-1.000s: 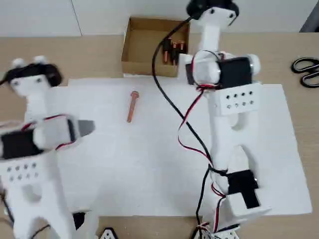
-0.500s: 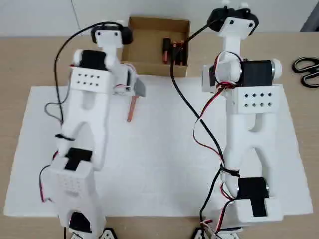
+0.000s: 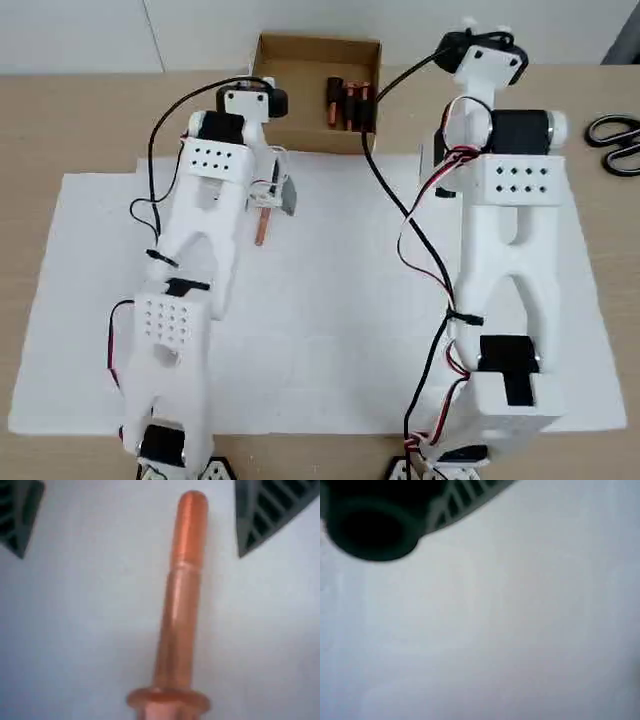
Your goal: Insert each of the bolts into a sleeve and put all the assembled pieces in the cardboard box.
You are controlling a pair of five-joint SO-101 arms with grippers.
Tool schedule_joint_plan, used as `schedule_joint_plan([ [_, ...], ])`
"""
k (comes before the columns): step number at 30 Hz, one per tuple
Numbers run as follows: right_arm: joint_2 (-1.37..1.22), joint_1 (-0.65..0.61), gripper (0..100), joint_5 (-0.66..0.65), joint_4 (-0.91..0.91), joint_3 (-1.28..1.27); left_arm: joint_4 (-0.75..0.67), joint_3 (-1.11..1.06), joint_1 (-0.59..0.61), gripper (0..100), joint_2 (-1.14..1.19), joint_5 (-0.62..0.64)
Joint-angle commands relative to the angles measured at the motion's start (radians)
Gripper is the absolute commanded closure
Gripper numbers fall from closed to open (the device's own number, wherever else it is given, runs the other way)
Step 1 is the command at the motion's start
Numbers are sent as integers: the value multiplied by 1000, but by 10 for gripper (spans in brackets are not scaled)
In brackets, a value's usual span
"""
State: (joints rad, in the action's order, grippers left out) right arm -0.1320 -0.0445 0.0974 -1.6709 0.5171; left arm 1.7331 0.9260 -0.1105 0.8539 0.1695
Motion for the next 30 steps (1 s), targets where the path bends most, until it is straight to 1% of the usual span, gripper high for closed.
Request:
schedule_joint_plan([
  [1, 7, 2, 991, -9, 12, 3, 18, 94, 31, 751, 17, -15],
  [15, 8, 2, 991, -6, 10, 3, -6, 283, 28, 753, 201, -17],
  [23, 8, 2, 991, -6, 12, 3, -6, 318, 26, 754, 238, -17],
  [24, 8, 2, 991, -6, 12, 3, -6, 318, 26, 760, 238, -17],
  [28, 8, 2, 991, -5, 12, 3, -6, 318, 25, 835, 238, -17],
  [30, 8, 2, 991, -3, 12, 3, -9, 318, 25, 848, 238, -17],
])
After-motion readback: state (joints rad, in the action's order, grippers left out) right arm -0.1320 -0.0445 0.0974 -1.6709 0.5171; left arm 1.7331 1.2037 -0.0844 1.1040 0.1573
